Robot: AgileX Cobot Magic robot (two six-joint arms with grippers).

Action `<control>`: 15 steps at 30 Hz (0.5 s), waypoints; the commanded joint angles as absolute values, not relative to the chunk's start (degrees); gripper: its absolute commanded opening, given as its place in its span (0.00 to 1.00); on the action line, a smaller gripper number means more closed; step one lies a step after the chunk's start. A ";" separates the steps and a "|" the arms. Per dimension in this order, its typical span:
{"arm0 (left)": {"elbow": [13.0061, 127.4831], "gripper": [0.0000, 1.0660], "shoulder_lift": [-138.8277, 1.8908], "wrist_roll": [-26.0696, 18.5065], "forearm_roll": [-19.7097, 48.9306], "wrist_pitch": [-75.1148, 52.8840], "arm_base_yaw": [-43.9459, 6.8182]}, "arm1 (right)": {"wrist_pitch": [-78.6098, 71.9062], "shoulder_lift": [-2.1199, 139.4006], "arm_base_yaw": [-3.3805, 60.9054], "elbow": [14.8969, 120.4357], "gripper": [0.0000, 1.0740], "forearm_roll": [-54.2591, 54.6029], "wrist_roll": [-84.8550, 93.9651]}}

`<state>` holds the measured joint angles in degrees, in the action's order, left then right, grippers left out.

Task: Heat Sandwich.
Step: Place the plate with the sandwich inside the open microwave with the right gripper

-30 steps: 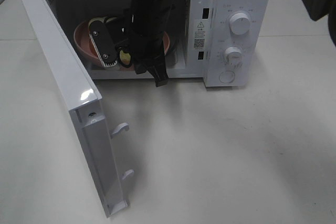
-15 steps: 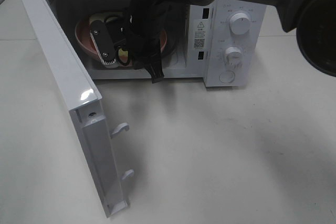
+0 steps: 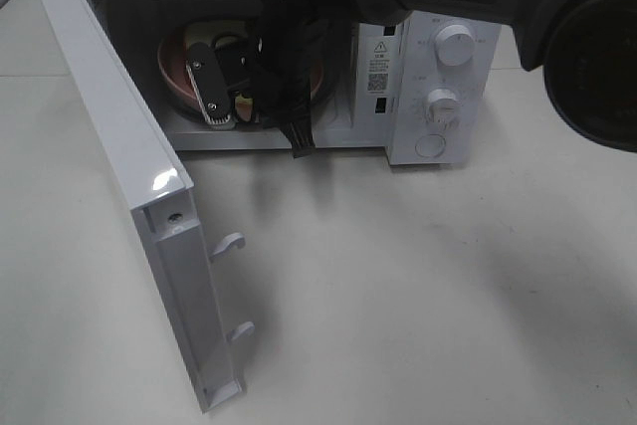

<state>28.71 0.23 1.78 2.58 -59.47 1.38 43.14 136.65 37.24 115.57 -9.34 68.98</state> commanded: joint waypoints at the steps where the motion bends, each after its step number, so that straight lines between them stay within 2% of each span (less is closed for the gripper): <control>1: 28.48 0.95 1.83 1.83 2.46 -59.24 1.55 | 41.14 137.17 37.30 116.71 0.05 -10.37 68.53; 5: 28.48 0.95 1.83 1.83 2.46 -59.24 1.55 | 41.54 138.66 37.30 118.43 0.07 -10.43 67.32; 9: 28.48 0.95 1.83 1.83 2.46 -59.24 1.55 | 41.02 139.00 37.30 119.06 0.13 -11.52 62.85; 12: 28.48 0.95 1.83 1.83 2.46 -59.24 1.55 | 41.14 139.00 37.30 119.06 0.22 -14.61 58.21; 13: 28.48 0.95 1.83 1.83 2.46 -59.24 1.55 | 41.42 139.00 37.30 119.06 0.29 -15.47 55.58; 14: 28.48 0.95 1.83 1.83 2.46 -59.24 1.55 | 41.42 139.00 37.30 119.06 0.29 -15.47 55.58; 15: 28.48 0.95 1.83 1.83 2.46 -59.24 1.55 | 41.42 139.00 37.30 119.06 0.34 -15.64 54.49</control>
<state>28.71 0.23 1.78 2.52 -59.47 1.38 41.65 138.88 37.24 118.60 -14.67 57.12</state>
